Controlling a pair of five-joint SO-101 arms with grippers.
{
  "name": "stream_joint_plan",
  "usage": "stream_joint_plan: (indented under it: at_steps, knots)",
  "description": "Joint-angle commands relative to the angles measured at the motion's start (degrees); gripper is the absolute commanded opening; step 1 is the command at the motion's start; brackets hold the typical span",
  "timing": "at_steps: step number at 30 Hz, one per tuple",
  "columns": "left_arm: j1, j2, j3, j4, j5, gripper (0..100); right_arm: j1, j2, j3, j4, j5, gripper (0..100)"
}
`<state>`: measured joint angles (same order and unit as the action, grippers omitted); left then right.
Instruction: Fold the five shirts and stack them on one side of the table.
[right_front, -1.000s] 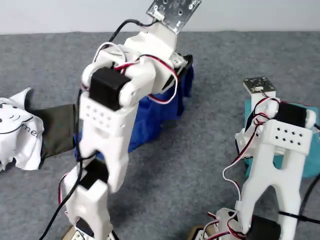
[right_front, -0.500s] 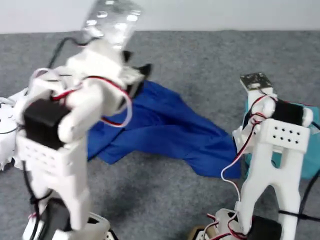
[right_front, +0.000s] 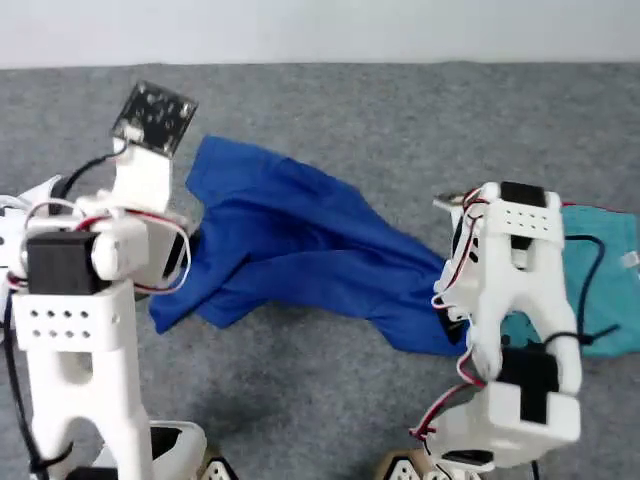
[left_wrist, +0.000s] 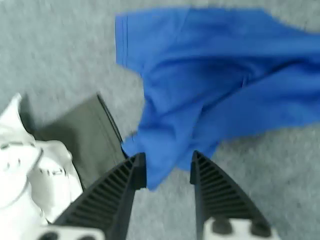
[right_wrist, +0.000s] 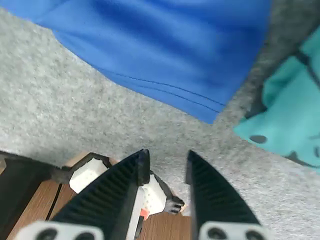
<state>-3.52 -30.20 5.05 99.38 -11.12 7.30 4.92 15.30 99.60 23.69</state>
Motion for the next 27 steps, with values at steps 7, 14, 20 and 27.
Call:
stream_joint_plan:
  at_steps: [7, 14, 20, 27]
  knots:
    - [-6.42, -2.55, 6.02, 0.09, -0.79, 15, -1.98, 2.95, -1.41, -2.77, -2.99, 20.3]
    - [-7.38, -2.55, 6.02, 0.09, -0.79, 15, -3.03, 3.12, -1.14, -6.81, -3.16, 20.3]
    - [-7.38, -2.55, 6.02, 0.18, -0.44, 15, -2.15, 3.47, -1.05, -10.24, -2.81, 20.3]
    - [-7.47, -2.81, 6.02, 0.44, -0.53, 15, -1.36, 10.95, -1.41, -11.65, -2.81, 20.3]
